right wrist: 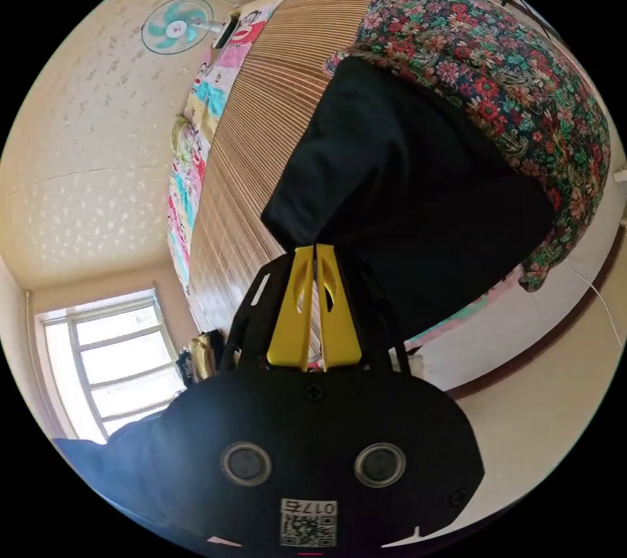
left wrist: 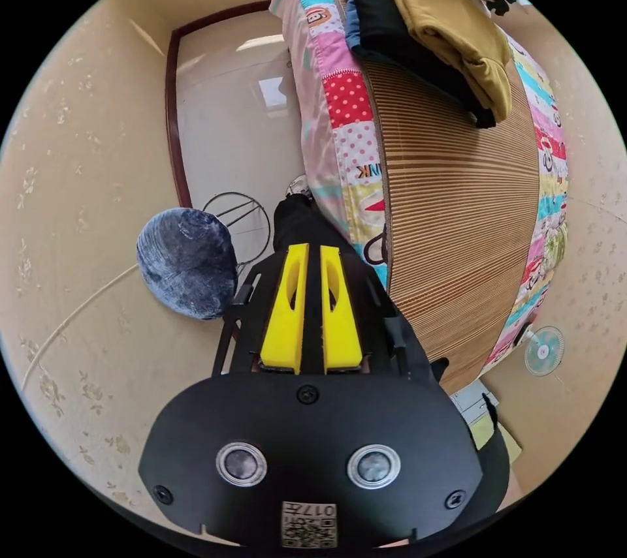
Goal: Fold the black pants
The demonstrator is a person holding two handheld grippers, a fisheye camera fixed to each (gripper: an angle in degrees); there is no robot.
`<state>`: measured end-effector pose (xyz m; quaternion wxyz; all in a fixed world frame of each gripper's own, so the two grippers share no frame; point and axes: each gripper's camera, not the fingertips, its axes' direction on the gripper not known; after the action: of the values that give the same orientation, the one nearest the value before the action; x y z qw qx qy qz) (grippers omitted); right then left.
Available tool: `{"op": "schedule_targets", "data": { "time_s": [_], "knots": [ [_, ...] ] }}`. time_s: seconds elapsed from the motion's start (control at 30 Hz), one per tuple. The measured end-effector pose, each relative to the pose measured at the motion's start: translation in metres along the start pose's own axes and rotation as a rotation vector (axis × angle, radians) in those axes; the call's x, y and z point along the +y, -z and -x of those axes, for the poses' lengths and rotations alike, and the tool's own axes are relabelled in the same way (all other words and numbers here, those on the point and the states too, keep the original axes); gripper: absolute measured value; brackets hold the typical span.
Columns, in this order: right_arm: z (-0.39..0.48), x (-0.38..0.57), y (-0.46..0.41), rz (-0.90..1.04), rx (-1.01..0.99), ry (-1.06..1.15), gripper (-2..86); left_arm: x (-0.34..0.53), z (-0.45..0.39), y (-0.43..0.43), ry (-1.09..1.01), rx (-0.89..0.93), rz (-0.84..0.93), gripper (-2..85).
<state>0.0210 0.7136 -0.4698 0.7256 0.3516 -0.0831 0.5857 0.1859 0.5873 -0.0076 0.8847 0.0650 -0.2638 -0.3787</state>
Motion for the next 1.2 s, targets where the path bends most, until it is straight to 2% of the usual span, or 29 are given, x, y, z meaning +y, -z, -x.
{"op": "schedule_targets", "data": {
  "time_s": [0.07,0.13,0.37,0.5,0.53,0.6,0.63,0.7,0.77,0.87,0.9,1.0,1.1,1.17,1.2],
  "knots": [
    [0.018,-0.009,0.009,-0.056,-0.260,0.019,0.4,-0.009,-0.009,-0.002,-0.031,0.010,-0.001,4.2],
    [0.048,-0.016,0.008,-0.052,-0.356,0.092,0.4,-0.016,-0.022,-0.003,-0.082,0.015,-0.010,4.2],
    [0.166,-0.013,-0.005,0.112,-0.556,0.328,0.4,-0.021,-0.085,-0.009,-0.423,-0.047,-0.045,3.8],
    [0.216,0.004,-0.004,0.243,-0.667,0.488,0.3,-0.019,-0.101,-0.007,-0.539,-0.067,-0.084,3.3],
    [0.226,0.008,-0.001,0.270,-0.766,0.503,0.3,-0.019,-0.101,-0.008,-0.544,-0.073,-0.084,3.2],
    [0.240,0.010,0.010,0.282,-1.326,0.539,0.2,-0.020,-0.096,-0.012,-0.547,-0.100,-0.080,2.8],
    [0.253,0.010,0.021,0.202,-1.664,0.493,0.2,-0.020,-0.093,-0.014,-0.543,-0.106,-0.076,2.7],
    [0.297,0.005,0.044,0.205,-1.594,0.636,0.2,-0.020,-0.079,-0.026,-0.503,-0.121,-0.047,1.9],
    [0.350,0.001,0.068,0.214,-1.293,0.938,0.2,-0.018,-0.065,-0.037,-0.464,-0.111,-0.018,1.3],
    [0.365,-0.011,0.068,0.244,-1.305,1.015,0.2,-0.014,-0.045,-0.053,-0.427,-0.134,0.005,0.6],
    [0.363,-0.014,0.065,0.249,-1.294,1.015,0.3,-0.013,-0.037,-0.057,-0.416,-0.149,0.012,0.4],
    [0.334,-0.032,0.028,0.324,-1.093,0.880,0.3,-0.014,-0.016,-0.062,-0.368,-0.133,0.009,-0.2],
    [0.276,-0.048,-0.014,0.352,-0.793,0.729,0.4,-0.019,0.006,-0.062,-0.301,-0.095,-0.001,-0.4],
    [0.226,-0.055,-0.050,0.380,-0.461,0.637,0.5,-0.020,0.018,-0.064,-0.265,-0.103,0.002,-0.5],
    [0.212,-0.057,-0.059,0.396,-0.381,0.603,0.5,-0.021,0.025,-0.066,-0.242,-0.114,0.008,-0.6]
  ]
}}
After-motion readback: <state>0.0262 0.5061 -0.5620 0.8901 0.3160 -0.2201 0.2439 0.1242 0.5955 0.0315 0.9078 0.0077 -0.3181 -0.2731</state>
